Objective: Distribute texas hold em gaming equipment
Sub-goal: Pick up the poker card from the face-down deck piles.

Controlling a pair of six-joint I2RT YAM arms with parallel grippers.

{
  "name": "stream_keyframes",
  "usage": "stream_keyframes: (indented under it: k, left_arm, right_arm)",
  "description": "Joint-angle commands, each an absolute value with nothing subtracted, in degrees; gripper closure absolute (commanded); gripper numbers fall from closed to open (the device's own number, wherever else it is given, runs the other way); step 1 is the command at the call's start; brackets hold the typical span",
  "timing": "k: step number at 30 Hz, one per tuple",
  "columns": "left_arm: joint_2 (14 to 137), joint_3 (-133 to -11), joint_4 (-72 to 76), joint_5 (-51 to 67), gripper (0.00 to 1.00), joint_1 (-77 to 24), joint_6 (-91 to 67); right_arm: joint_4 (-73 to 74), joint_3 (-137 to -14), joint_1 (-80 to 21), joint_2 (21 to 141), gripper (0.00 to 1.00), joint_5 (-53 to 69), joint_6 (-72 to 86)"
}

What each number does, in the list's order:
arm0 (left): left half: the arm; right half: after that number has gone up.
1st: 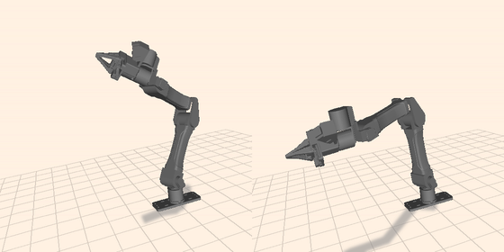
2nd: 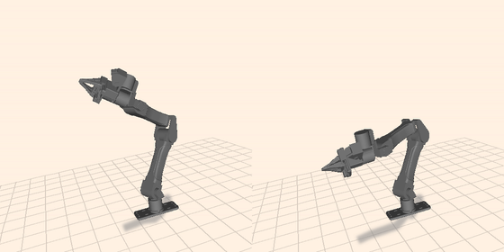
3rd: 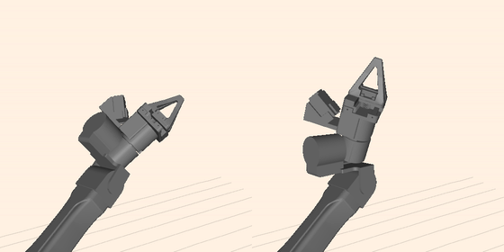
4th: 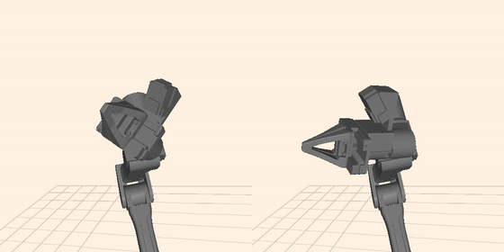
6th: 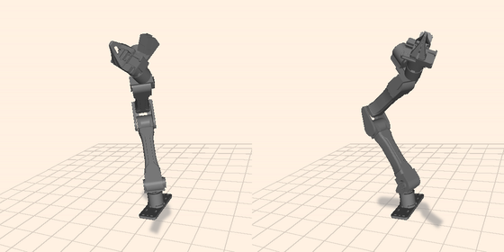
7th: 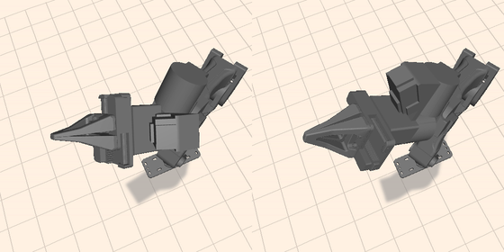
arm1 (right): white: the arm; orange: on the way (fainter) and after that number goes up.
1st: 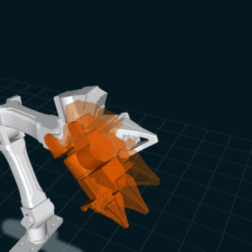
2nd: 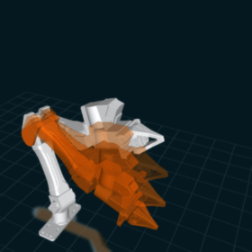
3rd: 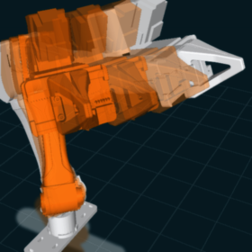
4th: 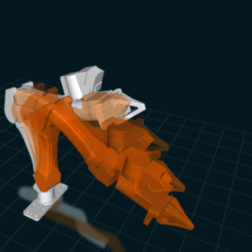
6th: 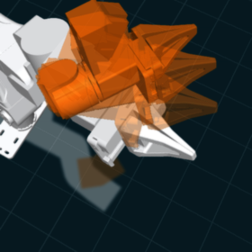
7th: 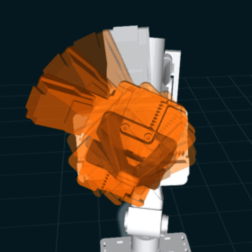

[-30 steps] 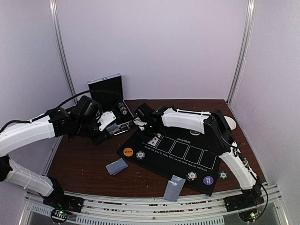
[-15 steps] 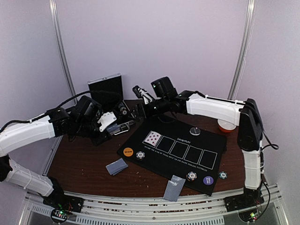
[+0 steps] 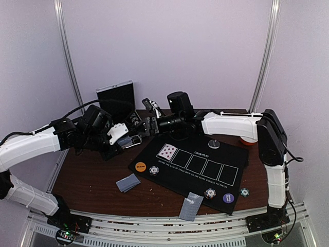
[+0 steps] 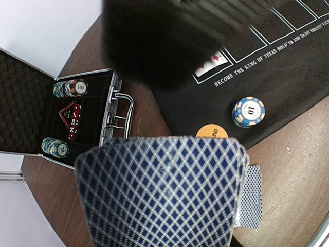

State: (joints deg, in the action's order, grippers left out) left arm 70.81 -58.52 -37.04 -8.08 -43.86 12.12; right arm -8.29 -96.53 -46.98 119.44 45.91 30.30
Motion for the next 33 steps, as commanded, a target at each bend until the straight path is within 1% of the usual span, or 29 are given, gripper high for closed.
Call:
stream_keyframes:
  k: [1, 7, 15, 20, 22, 28, 31, 33]
  left_arm:
    - [69.90, -60.38, -33.93, -7.12, 0.60, -43.55, 12.88]
    - [69.75, -60.38, -33.53, -5.86, 0.61, -43.51, 12.90]
    - [69.29, -59.75, -32.50, -5.36, 0.61, -43.55, 13.33]
    - [68.54, -59.52, -32.08, -5.96, 0.61, -43.51, 13.26]
    - [68.24, -59.15, -32.04, -6.21, 0.63, -43.51, 13.25]
    - [67.93, -58.54, -31.99, -6.63, 0.63, -43.51, 13.27]
    - [67.98, -58.46, -32.08, -6.74, 0.63, -43.52, 13.25]
    - [67.98, -58.36, -32.00, -6.85, 0.63, -43.51, 13.27]
  right_arm:
    - [-10.76, -99.48, -48.02, 121.19, 0.15, 49.73, 31.21]
    - [-8.79, -101.48, -48.59, 123.64, 0.16, 48.36, 30.75]
    - [-4.52, -107.38, -50.22, 128.14, 0.21, 48.65, 29.61]
    - [-2.06, -107.37, -50.37, 127.96, 0.25, 48.46, 27.78]
    - [-0.19, -107.37, -50.31, 127.28, 0.28, 47.42, 25.73]
    - [2.71, -105.66, -49.26, 124.94, 0.44, 44.06, 23.58]
    - [4.61, -105.30, -48.93, 124.23, 0.50, 42.85, 22.41]
    - [6.13, -105.46, -48.90, 123.86, 0.51, 41.96, 21.32]
